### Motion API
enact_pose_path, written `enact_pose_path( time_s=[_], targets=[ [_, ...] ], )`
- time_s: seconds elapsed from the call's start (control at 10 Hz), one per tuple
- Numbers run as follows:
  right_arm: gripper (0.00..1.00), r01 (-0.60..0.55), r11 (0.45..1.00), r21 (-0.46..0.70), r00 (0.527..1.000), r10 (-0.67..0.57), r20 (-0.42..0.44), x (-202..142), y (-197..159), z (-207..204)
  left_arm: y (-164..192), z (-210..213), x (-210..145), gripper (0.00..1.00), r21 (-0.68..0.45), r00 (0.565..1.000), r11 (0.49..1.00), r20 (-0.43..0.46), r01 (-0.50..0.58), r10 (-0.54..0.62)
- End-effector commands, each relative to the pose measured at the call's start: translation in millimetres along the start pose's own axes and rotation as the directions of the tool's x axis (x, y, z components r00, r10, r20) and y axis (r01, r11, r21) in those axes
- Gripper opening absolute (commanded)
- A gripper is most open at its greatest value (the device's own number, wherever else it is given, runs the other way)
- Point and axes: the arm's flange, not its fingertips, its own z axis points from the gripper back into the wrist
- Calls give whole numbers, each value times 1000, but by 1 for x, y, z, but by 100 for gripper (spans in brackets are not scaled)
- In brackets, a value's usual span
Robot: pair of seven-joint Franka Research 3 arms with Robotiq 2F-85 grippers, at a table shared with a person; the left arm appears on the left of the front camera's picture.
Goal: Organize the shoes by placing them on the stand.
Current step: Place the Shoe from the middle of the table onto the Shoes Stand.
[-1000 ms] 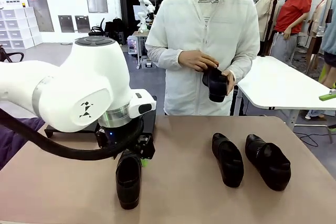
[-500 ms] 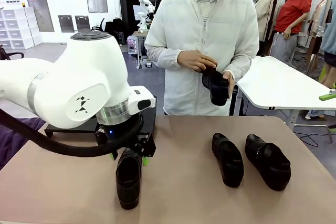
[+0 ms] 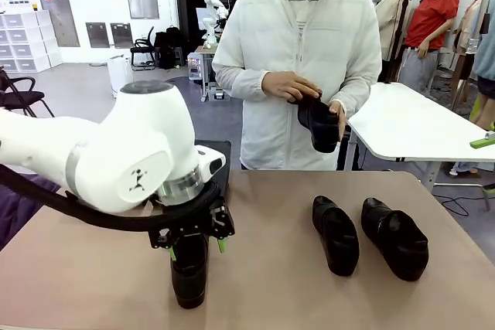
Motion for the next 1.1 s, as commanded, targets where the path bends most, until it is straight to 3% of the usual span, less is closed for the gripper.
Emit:
enact_pose_path(
  time_s=[0.0,0.4,0.8,0.9,1.0],
  targets=[
    [100,-11,1000,-11,1000,11,-4,-1,1,3,-3,-24,1,100,27,997,999,78,24,-26],
    [100,-11,1000,-11,1000,11,-4,-1,1,3,-11,-63,12,100,16,991,998,116,62,-63],
    [100,-11,1000,-11,1000,11,-4,-1,1,3,-18,-71,18,100,20,987,998,148,57,-60],
    [100,-11,1000,-11,1000,11,-4,-1,1,3,-20,-68,17,40,20,984,999,174,47,-50],
    [100,-11,1000,-11,1000,11,-4,-1,1,3,-21,-65,17,0,34,982,999,185,35,-40]
  ],
)
